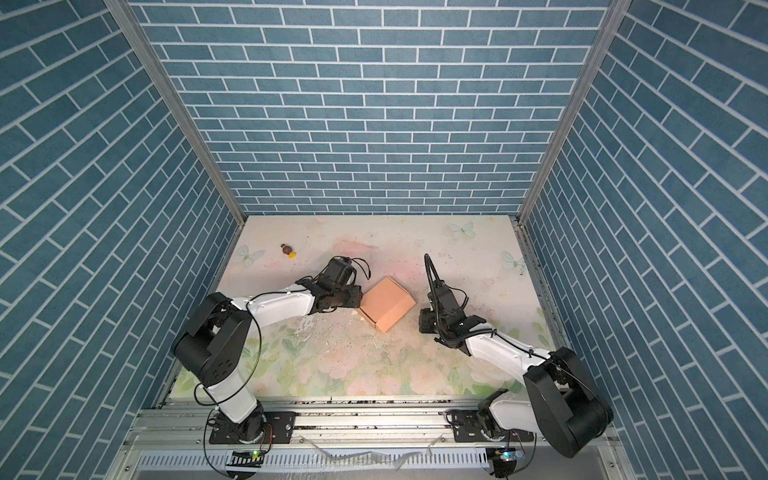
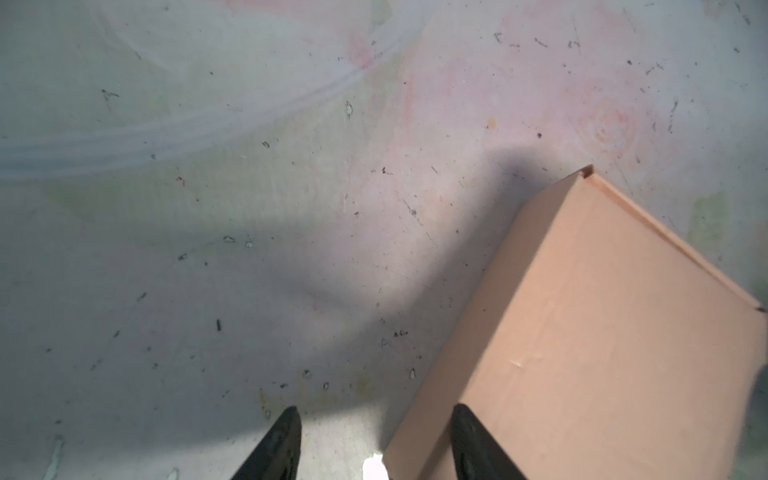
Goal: Fold the paper box
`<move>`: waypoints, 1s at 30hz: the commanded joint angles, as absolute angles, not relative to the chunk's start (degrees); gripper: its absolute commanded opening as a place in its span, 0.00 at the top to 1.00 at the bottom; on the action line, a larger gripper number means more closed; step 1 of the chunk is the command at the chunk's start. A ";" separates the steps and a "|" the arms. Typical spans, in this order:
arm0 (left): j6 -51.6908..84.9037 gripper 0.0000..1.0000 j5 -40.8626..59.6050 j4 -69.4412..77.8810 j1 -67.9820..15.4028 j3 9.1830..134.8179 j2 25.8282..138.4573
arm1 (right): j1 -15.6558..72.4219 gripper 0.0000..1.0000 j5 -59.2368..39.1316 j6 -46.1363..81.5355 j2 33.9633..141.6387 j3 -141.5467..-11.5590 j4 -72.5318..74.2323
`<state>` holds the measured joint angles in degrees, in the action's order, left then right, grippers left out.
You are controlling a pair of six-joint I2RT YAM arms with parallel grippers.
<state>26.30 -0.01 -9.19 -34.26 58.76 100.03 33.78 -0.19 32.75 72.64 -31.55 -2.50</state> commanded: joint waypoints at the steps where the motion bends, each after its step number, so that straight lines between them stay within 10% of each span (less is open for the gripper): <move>1: 24.69 0.41 2.97 -11.67 -34.03 59.91 100.86 | 33.73 0.77 1.36 33.84 70.83 -32.06 -4.61; 30: 29.26 0.41 14.06 -0.29 -39.90 50.04 94.41 | 33.62 0.76 3.08 31.91 71.52 -31.89 -4.87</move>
<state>28.34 13.21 -1.80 -39.53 51.29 96.29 33.78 1.72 32.69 71.92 -31.55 -3.84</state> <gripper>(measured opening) 0.592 0.236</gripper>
